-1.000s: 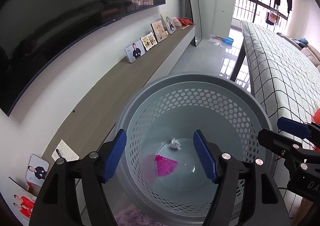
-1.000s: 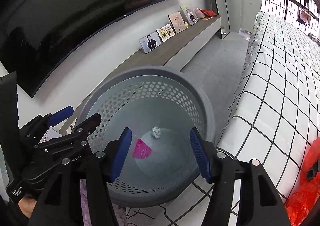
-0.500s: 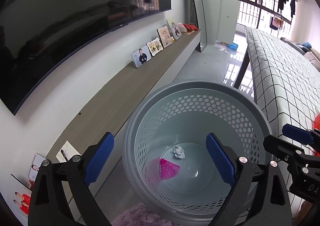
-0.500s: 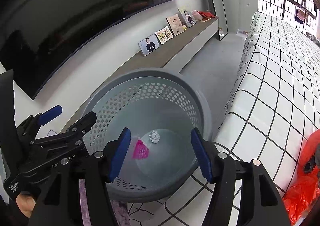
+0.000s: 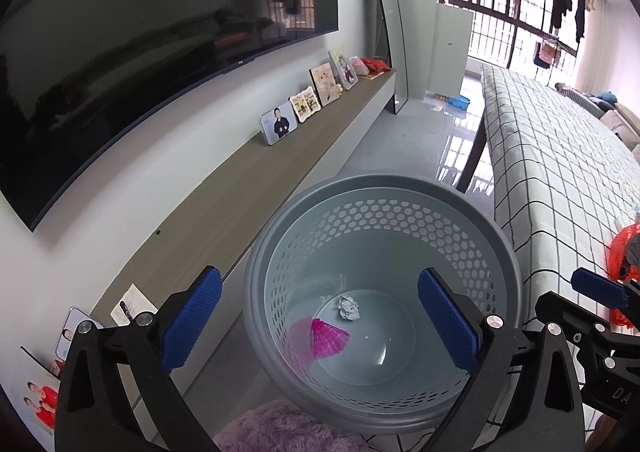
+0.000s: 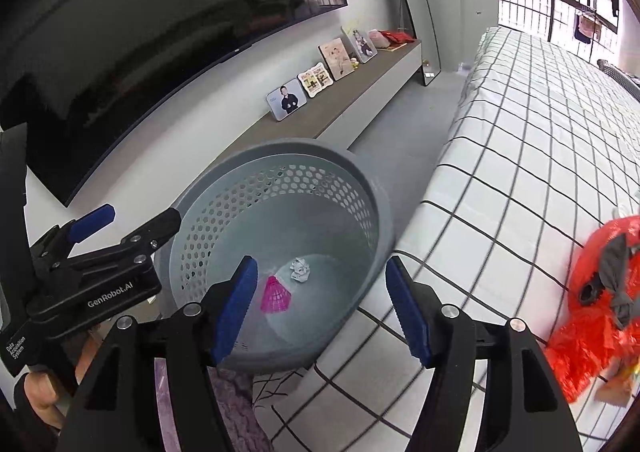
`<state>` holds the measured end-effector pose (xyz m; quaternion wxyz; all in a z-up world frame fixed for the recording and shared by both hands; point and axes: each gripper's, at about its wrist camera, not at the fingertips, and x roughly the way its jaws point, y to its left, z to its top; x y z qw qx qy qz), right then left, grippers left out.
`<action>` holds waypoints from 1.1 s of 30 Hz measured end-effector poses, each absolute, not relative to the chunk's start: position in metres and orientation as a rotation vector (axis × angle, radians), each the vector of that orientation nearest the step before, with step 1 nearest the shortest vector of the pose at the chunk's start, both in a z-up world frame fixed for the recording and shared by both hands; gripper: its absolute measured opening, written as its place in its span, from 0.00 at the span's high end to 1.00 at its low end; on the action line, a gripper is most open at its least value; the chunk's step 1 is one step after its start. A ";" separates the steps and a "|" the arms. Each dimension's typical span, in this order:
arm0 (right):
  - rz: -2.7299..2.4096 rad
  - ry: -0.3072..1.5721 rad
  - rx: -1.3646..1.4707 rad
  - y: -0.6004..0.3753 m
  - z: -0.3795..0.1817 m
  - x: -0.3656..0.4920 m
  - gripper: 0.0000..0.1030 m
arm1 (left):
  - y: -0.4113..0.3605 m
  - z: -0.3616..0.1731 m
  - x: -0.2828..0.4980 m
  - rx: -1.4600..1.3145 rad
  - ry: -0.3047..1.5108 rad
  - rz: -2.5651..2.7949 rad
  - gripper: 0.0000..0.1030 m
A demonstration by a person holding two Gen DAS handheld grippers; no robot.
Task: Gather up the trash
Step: 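Withdraw both tools from the basket back toward the bed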
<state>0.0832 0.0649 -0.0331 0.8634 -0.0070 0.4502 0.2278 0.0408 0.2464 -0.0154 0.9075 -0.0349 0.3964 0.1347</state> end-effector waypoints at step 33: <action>-0.026 0.844 0.180 -0.199 -0.010 -0.024 0.33 | 0.059 0.009 0.025 -0.039 0.774 -0.072 0.06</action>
